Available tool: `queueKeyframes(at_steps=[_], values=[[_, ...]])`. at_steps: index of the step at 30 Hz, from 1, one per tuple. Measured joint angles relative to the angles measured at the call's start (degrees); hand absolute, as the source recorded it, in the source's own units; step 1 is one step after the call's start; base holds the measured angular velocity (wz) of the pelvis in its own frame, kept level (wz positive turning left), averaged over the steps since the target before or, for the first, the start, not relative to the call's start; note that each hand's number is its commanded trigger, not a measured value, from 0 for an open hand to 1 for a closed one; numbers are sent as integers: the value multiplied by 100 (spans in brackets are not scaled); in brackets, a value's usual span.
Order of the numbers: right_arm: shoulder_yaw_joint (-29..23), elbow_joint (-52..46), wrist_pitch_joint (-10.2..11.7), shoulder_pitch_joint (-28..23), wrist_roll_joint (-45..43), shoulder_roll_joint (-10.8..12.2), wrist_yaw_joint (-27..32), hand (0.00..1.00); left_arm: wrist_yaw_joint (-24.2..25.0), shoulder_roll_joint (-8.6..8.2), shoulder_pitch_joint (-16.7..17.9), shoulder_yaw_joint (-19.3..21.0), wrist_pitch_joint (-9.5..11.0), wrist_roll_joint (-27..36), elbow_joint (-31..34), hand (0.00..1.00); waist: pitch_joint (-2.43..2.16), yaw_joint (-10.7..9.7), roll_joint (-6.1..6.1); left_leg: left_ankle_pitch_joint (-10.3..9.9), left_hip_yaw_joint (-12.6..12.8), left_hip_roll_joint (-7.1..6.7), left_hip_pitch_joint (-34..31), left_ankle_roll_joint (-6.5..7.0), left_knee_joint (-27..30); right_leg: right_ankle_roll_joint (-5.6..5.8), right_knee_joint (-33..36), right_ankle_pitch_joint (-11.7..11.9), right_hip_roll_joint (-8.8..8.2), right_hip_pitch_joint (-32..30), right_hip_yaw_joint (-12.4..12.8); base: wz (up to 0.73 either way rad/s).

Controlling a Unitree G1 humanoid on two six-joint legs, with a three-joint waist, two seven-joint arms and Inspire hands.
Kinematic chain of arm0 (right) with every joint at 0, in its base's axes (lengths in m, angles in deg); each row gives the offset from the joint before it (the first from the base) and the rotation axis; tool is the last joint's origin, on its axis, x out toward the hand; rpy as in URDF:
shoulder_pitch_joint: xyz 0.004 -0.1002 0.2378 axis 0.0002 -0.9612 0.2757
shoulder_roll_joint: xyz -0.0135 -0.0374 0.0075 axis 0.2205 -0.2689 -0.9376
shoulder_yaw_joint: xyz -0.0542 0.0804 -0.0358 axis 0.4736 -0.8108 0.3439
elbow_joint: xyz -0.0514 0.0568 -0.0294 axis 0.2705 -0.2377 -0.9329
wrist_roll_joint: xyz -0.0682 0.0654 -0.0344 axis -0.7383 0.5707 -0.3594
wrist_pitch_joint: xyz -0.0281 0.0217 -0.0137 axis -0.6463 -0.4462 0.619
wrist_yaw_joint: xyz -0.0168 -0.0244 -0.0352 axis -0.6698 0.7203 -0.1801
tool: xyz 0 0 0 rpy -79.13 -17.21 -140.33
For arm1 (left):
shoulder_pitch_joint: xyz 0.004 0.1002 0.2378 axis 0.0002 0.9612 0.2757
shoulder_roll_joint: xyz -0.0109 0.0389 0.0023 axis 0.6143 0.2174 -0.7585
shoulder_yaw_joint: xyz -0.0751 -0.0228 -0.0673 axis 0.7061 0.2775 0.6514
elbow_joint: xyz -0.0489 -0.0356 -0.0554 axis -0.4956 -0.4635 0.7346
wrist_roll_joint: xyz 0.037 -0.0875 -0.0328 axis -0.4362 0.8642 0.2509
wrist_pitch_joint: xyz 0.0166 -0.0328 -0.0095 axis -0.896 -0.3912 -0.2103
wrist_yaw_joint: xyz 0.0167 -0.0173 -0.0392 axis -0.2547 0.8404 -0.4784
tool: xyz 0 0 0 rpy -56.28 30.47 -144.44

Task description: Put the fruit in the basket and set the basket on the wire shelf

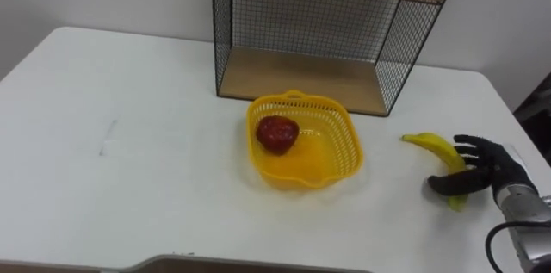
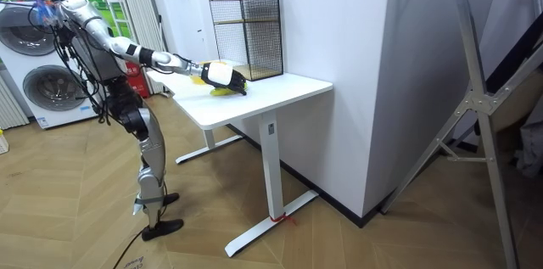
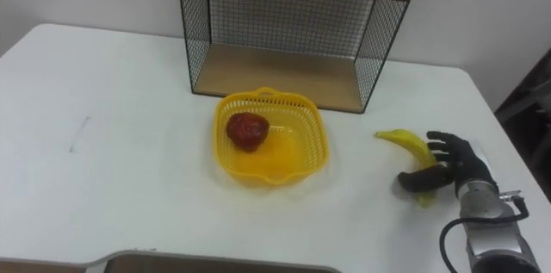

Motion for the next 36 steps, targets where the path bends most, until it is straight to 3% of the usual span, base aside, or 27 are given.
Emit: queueKeyframes(at_steps=[6,12,17,20,23,25,28,36], values=[[4,78,-43,-13,-112,-76,35,100,-8,23,-157,-34,-3,2,-128,0,0,86,-99,-2,-7,-2,-11,0,4,-2,-4,1,5,1,-4,0],[-42,11,-97,-9,-263,-65,142,100,-7,25,-154,-65,-19,4,-129,0,-2,86,-97,-5,-3,3,-62,3,27,-10,-2,8,13,-24,9,0],[-69,-232,-271,-52,-305,-62,203,100,2,30,-137,-64,-17,3,-117,0,-12,96,-65,-6,16,6,-74,2,14,-10,-2,8,16,-75,49,-4],[-25,-764,-470,-152,-246,-13,48,100,95,23,-124,-67,-15,10,-118,0,-55,113,-11,-1,99,15,-75,2,-22,-19,12,14,19,-147,148,-16],[20,-1560,-584,-489,36,186,-43,100,79,26,-140,-75,7,10,-111,0,-59,91,76,2,156,18,-29,5,-37,-18,13,14,8,-129,171,-8],[50,-2092,-585,-723,198,422,-44,100,52,26,-167,-75,74,7,-111,0,-42,81,101,6,176,18,11,8,-53,-17,11,13,4,-135,197,-5],[155,-2694,-582,-859,603,558,-44,100,39,26,-149,-69,130,9,-111,0,-27,87,104,22,224,10,25,18,-162,-13,8,11,-1,-118,298,-9],[179,-3933,-511,-930,1936,605,219,100,-191,-49,-21,-172,114,12,51,0,10,36,100,19,244,10,-82,26,-88,-1,2,11,-2,-207,299,-1]])
